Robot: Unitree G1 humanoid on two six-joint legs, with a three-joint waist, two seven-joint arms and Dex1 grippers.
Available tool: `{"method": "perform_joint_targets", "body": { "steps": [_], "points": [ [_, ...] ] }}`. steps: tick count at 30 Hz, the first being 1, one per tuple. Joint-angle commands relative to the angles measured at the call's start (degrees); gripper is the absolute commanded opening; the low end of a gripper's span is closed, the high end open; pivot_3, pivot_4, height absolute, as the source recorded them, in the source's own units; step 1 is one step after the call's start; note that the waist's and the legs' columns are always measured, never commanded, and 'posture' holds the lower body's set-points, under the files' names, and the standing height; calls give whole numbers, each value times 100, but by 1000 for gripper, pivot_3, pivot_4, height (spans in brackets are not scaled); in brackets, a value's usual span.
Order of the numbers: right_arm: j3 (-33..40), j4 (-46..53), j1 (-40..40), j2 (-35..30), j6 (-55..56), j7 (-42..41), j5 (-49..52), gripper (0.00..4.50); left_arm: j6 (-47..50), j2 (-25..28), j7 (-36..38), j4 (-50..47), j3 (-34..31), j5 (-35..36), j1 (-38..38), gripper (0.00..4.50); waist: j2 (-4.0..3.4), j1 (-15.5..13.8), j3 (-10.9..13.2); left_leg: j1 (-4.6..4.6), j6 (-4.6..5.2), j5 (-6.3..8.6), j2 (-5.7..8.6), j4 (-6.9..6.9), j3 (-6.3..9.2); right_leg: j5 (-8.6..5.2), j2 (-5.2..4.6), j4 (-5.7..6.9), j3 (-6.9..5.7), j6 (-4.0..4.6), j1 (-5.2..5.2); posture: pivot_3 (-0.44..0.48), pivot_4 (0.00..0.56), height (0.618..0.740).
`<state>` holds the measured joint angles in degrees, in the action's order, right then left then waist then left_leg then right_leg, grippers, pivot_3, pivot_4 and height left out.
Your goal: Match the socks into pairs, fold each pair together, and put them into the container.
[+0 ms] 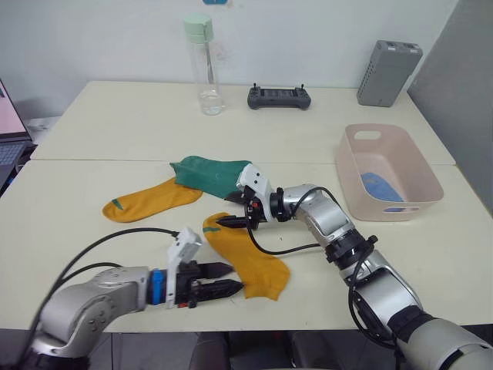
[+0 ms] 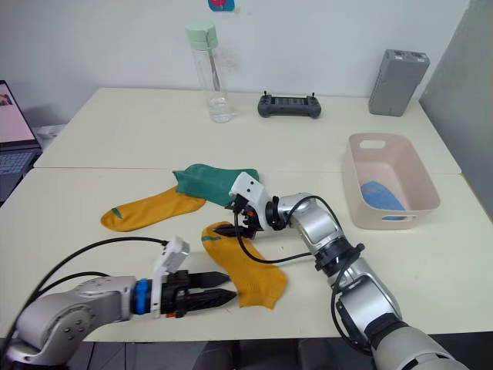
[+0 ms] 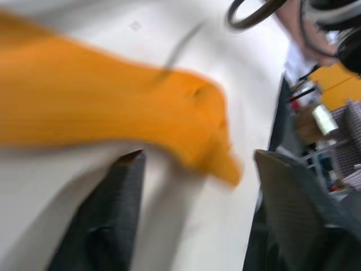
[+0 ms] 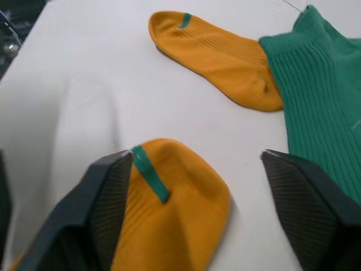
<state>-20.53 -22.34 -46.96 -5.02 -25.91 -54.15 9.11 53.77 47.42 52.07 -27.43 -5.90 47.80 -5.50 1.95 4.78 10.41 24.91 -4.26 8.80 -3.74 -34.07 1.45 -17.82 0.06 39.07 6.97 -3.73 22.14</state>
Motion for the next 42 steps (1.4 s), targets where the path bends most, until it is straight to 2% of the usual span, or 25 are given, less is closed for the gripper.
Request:
{"method": "perform_joint_targets", "body": {
  "steps": [1,5,8,9,11,13,16,20,23,26,30,35,38,42],
  "points": [
    [279,614,112,-157,-142,-36,205,3819,-320,414,370,-144,-298,-176,-227,4487,0,-15,0,0,0,0,0,1,-1,-1,-2,0,0,2,1,0,150,740],
    [431,1815,739,-992,-524,-234,336,3819,-611,959,782,154,-727,-322,-173,4487,1,-95,0,1,-1,1,4,4,-4,-12,-11,-5,-4,19,13,0,150,740],
    [485,2563,1174,-1536,-801,-367,499,3819,-833,1120,921,505,-810,-464,156,4487,-3,-150,2,1,-1,1,4,9,-9,-30,-13,-7,-5,46,15,0,150,740],
    [515,2918,1421,-1834,-932,-475,589,3819,-1034,1103,949,732,-726,-623,436,4487,-4,-149,2,0,-1,1,2,10,-12,-32,-13,-5,-3,44,14,0,150,740],
    [564,3840,2195,-2655,-1308,-792,819,3819,-1725,753,758,1555,-288,-1248,1479,4487,-16,-264,6,1,-1,1,3,12,-10,-38,-12,-7,-7,35,12,0,150,740],
    [568,4361,2702,-3120,-1581,-866,988,3819,-2315,422,586,2245,146,-1884,2230,4487,-13,-318,4,-2,-1,1,4,9,-10,-55,-13,-10,-12,15,18,0,150,740],
    [485,4658,3064,-3370,-1895,-705,1051,3819,-3046,131,727,2994,790,-2678,2779,4487,-10,-238,2,2,-1,1,5,9,-27,-39,-13,-11,8,-14,-2,0,150,740],
    [396,4818,3263,-3263,-2483,-209,1101,3819,-3499,-339,1059,3737,1341,-3093,3218,4487,-8,-135,1,1,0,1,3,9,-31,-26,-10,-5,14,-33,3,0,150,740],
    [378,4977,3244,-3126,-2902,-54,1355,3819,-3807,-420,1231,4088,1548,-3399,3371,4487,-6,-124,0,2,1,1,-4,9,-17,-26,4,-2,11,-32,3,0,150,740],
    [490,5105,3196,-2871,-3361,64,1774,3248,-4095,-510,1289,4371,1641,-3632,3495,3916,-4,-136,-1,2,1,0,-5,9,-9,-26,7,0,6,-32,0,0,150,740],
    [732,5231,3197,-2673,-3934,225,2313,1854,-4110,-549,1388,4377,1579,-3623,3478,2656,-5,-151,-1,6,1,0,-1,5,-13,-26,1,-1,7,-32,-2,0,150,740],
    [759,5149,3246,-2646,-3967,467,2431,79,-3993,-545,1458,4130,1492,-3545,3302,1100,-4,-153,-1,9,2,0,-2,0,-9,-25,1,0,2,-34,-3,0,150,740],
    [798,5011,3185,-2713,-3841,538,2418,0,-3718,-531,1419,3832,1363,-3401,3137,174,-4,-147,-1,8,2,0,-2,0,-9,-25,1,1,2,-35,-3,0,150,740],
    [1005,4483,2834,-3016,-3527,340,2367,0,-2962,-447,1268,3091,1082,-3081,2680,67,-5,-130,0,9,2,0,-2,-2,-11,-24,0,0,4,-37,-4,0,150,740]
  ]
}}
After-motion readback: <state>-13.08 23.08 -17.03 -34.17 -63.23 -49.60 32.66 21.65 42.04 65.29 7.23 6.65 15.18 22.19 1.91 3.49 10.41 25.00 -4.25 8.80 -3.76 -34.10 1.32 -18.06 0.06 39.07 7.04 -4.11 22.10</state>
